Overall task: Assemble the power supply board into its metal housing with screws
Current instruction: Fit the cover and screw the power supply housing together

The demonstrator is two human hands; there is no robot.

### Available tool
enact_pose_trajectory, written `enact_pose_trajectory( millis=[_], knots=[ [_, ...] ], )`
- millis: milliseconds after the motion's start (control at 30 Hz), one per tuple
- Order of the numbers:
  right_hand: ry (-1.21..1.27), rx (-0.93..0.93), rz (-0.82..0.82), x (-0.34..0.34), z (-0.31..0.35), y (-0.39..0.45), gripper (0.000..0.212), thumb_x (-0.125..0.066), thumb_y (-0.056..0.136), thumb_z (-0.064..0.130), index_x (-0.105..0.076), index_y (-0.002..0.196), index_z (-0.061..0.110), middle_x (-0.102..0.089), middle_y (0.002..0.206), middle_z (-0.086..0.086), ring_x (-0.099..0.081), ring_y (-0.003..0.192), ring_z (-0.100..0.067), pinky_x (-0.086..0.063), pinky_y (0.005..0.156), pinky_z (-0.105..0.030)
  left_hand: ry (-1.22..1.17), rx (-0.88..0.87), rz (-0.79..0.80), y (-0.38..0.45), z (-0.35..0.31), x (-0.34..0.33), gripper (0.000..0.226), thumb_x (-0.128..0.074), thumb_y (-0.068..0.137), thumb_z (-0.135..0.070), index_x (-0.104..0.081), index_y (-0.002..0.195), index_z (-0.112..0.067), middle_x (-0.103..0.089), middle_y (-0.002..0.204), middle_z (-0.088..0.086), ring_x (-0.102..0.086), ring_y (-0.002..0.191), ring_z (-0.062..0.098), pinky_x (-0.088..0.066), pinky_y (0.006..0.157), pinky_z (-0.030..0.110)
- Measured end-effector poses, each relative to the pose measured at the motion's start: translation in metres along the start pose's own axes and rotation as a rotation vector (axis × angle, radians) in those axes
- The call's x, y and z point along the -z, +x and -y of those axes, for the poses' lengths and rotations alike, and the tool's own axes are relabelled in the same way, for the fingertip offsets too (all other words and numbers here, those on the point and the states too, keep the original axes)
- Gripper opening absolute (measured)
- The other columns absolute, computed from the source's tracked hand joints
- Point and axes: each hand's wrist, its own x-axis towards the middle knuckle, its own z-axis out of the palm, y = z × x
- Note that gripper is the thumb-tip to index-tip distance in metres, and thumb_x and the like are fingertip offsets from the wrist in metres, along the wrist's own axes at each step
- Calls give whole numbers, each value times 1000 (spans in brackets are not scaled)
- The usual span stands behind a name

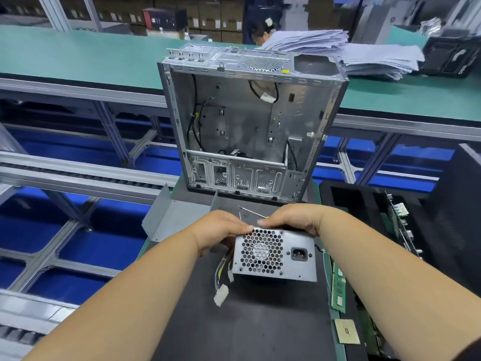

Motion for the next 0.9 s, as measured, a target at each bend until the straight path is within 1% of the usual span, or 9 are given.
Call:
enact_pose_trajectory(
  millis=[67, 200, 300, 433, 600, 733, 800, 867, 900],
  knots=[
    [4, -8, 5, 4, 1, 5, 59, -88, 57, 56, -78, 98, 14, -74, 106, -12, -72, 90, -26, -56, 87, -39, -41, 23, -13, 8, -1, 1, 22, -76, 80, -26, -73, 88, -6, -64, 65, 4, -54, 55, 14, -44, 56, 22],
    [44, -52, -21, 13, 5, 13, 50, -83, 69, 52, -75, 102, 14, -75, 102, -10, -73, 84, -24, -59, 78, -36, -18, 80, -34, 23, -8, 6, 19, -76, 81, -27, -69, 75, -11, -62, 62, 0, -49, 54, 13, -38, 52, 22],
    [61, -68, -16, 18, 6, 20, 43, -78, 76, 49, -73, 102, 15, -76, 97, -9, -73, 80, -22, -59, 72, -34, -26, 182, -13, 32, -14, 10, 16, -75, 83, -28, -69, 77, -14, -63, 67, 0, -49, 57, 12, -39, 52, 20],
    [122, -57, -41, 22, 3, 24, 32, -74, 82, 46, -75, 100, 20, -76, 97, -7, -74, 79, -20, -59, 71, -32, -86, 241, -30, 45, -14, 7, 18, -74, 84, -31, -71, 91, -14, -67, 80, 0, -54, 70, 14, -43, 65, 23],
    [140, -30, -67, 19, 1, 27, 28, -64, 91, 43, -67, 111, 24, -77, 89, -2, -73, 72, -17, -58, 61, -28, -185, 271, -32, 49, -13, 0, 13, -67, 89, -27, -73, 93, -17, -72, 81, -4, -64, 68, 13, -50, 73, 27],
    [118, -41, -44, 16, 6, 26, 31, -58, 93, 48, -64, 117, 29, -76, 90, -1, -73, 72, -16, -58, 63, -29, -226, 258, -13, 48, -12, -2, 16, -62, 91, -24, -72, 99, -15, -73, 90, 0, -66, 82, 19, -49, 91, 35],
    [86, -79, -19, 15, 8, 24, 34, -58, 92, 54, -66, 113, 28, -76, 89, -1, -72, 72, -17, -60, 69, -31, -257, 247, -11, 47, -11, -4, 18, -60, 93, -24, -72, 101, -13, -74, 95, 3, -67, 91, 22, -48, 100, 40],
    [0, -107, -81, 13, 11, 23, 43, -58, 88, 63, -69, 109, 28, -77, 91, -1, -72, 74, -17, -57, 81, -34, -268, 233, -20, 46, -9, -6, 18, -60, 93, -25, -71, 100, -13, -75, 96, 4, -68, 93, 23, -50, 99, 43],
    [-86, -109, -172, 13, 12, 22, 48, -57, 85, 68, -70, 107, 27, -77, 92, -1, -72, 76, -17, -56, 86, -35, -267, 224, -24, 45, -8, -7, 18, -61, 93, -27, -71, 100, -14, -76, 97, 4, -69, 93, 23, -50, 99, 43]
  ],
)
